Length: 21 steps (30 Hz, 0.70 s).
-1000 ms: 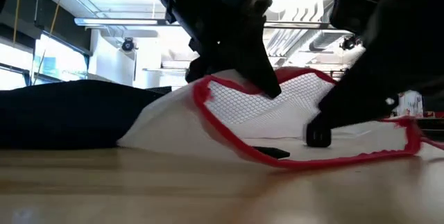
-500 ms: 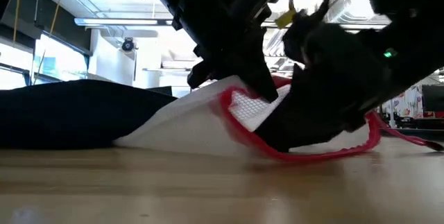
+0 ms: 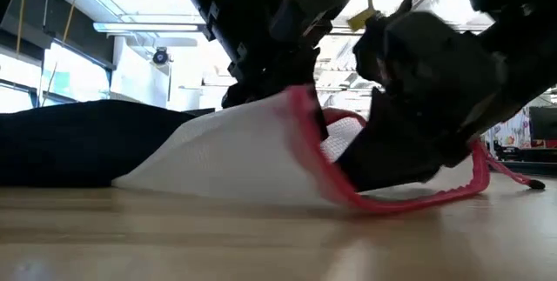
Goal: Unpack backpack
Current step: Remove the black pen from the transparent pink zip bag
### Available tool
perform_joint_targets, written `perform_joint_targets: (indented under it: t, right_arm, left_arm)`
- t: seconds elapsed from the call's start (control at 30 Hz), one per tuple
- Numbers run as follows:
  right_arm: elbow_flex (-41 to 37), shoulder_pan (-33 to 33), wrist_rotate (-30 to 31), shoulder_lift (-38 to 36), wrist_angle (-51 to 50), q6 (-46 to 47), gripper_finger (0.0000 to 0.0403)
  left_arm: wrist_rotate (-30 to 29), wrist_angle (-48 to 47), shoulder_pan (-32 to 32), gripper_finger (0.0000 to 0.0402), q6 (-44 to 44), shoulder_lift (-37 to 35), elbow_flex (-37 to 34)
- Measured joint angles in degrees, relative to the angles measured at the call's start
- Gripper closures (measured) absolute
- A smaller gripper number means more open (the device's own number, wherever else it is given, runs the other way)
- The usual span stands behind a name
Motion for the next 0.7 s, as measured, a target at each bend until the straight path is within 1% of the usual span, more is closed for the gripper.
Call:
perform_joint_targets:
  t: [0.23,0.33,0.43,0.53,0.6,0.7]
  right_arm:
    - [-0.34,3.73,-1.32,-6.43,-10.94,2.57,0.0395]
    - [-0.38,5.84,-2.04,-9.68,-19.12,7.32,0.0396]
    - [-0.39,8.32,-0.70,-13.03,-27.98,13.99,0.0396]
    - [-0.39,10.66,1.21,-16.36,-34.48,19.80,0.0396]
    - [-0.41,12.05,2.72,-18.34,-36.91,22.71,0.0396]
    - [-0.41,13.86,3.46,-21.62,-37.97,23.90,0.0397]
  left_arm:
    - [-0.78,-3.09,-0.42,0.0402,1.55,-0.02,0.00]
    - [-1.01,-3.42,-0.63,0.0402,1.68,-0.02,0.00]
    - [-1.09,-2.49,-1.23,0.0402,3.15,-0.02,0.00]
    - [-0.88,-1.11,-2.42,0.0402,5.62,-0.02,0.00]
    - [0.37,0.52,-3.47,0.0402,8.32,-0.02,0.00]
    - [1.75,2.58,-5.21,0.0402,12.50,-0.02,0.00]
